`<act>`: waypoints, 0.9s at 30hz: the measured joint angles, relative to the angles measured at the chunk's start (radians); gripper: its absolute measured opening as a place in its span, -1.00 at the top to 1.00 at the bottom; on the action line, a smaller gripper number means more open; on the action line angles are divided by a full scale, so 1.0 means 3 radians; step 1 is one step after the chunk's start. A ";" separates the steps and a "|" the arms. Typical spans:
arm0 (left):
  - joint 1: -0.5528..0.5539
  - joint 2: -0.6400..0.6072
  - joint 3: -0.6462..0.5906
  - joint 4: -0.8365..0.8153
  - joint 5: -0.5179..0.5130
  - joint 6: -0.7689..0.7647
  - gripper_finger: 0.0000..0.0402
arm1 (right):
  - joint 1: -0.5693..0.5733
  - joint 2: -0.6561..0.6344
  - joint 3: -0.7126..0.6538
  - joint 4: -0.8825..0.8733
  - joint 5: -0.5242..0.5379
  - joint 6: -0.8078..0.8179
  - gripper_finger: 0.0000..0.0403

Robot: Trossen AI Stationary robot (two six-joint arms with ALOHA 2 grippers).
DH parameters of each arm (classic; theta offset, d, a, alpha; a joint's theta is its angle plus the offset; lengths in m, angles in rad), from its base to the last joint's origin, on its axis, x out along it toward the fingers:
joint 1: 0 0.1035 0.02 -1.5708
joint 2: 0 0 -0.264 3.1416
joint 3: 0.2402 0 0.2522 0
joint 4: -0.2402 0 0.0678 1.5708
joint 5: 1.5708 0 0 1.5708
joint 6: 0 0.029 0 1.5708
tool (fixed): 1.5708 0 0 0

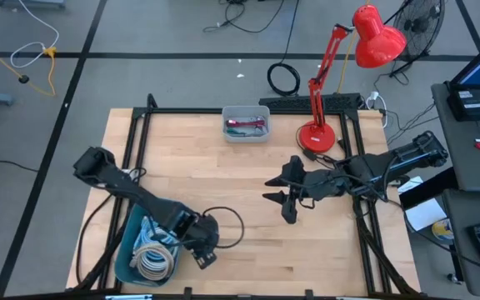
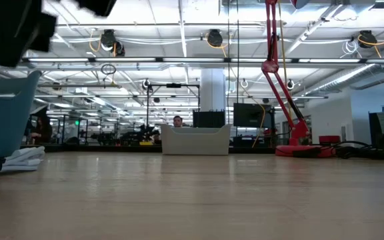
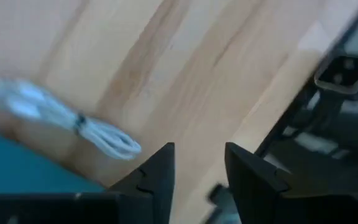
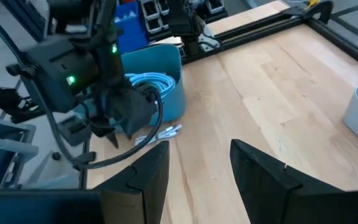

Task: Pick & Place USB Port
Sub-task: Put the white charger cable into the gray bin

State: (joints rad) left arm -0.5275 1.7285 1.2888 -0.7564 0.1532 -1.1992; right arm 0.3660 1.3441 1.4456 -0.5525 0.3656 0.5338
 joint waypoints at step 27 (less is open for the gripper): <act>0.0049 0.1013 0.0976 -0.2145 0.0105 0.2741 0.60 | 0.0002 0.0000 0.0000 -0.0130 -0.0012 -0.0024 0.20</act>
State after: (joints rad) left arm -0.5126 2.0324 1.5816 -1.3999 0.1847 -0.3770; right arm 0.3667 1.3441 1.4456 -0.5915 0.3618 0.5266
